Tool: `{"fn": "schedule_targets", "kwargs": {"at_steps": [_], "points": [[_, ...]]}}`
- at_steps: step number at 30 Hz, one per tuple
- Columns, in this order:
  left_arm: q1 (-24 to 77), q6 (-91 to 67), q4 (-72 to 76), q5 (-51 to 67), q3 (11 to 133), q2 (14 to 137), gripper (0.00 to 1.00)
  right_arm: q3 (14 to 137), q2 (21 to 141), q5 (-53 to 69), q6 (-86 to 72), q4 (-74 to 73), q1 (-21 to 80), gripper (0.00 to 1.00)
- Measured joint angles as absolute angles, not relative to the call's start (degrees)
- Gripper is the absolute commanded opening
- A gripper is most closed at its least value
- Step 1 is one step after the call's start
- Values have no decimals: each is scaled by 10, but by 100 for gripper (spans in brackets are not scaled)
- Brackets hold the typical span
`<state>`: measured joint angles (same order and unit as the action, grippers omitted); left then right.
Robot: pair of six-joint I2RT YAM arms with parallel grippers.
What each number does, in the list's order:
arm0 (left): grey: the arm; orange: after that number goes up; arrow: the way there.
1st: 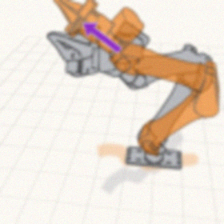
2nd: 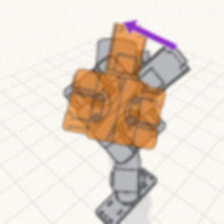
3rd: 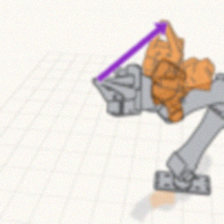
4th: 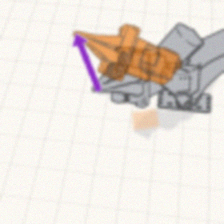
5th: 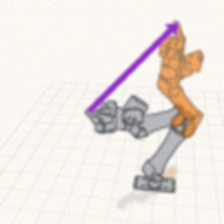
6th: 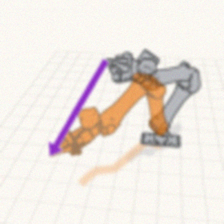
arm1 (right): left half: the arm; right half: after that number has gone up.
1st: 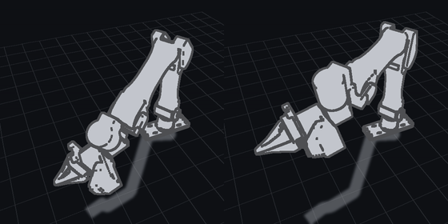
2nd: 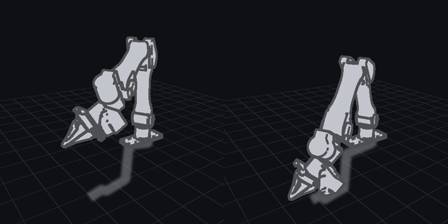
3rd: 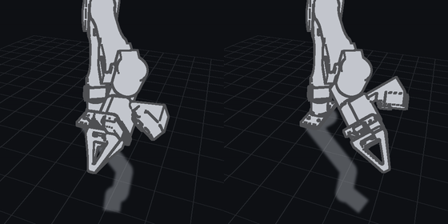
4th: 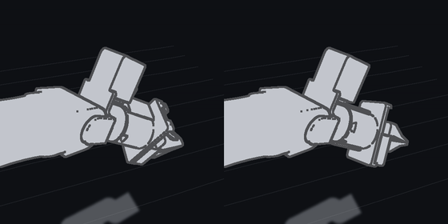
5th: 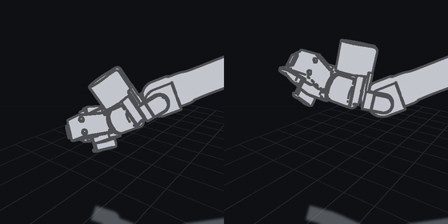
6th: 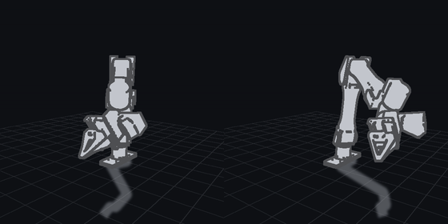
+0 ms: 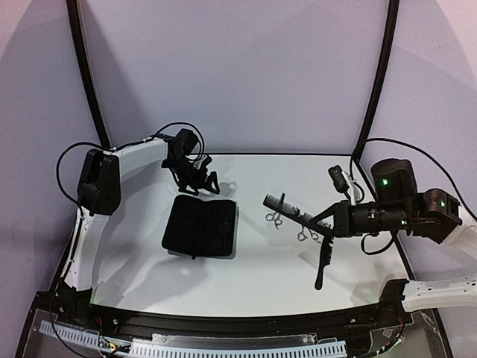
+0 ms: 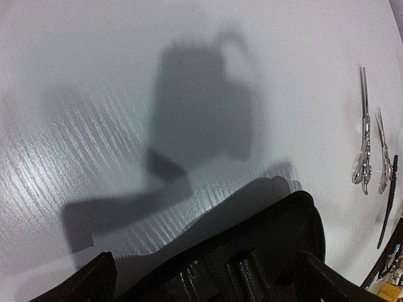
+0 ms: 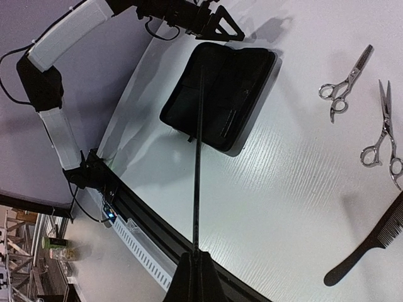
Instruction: Sort the hair-cutting tools
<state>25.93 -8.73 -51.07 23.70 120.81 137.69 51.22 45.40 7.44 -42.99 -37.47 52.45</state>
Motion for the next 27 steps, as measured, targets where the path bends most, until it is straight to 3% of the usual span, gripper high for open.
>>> {"fn": "schedule_targets", "kwargs": {"at_steps": [17,27], "points": [[260,-79,-517,232,1167,1369,100,505,431,68,-437,-376,524,0],[279,-97,-476,217,990,1261,100,496,418,69,-438,-378,524,0]]}}
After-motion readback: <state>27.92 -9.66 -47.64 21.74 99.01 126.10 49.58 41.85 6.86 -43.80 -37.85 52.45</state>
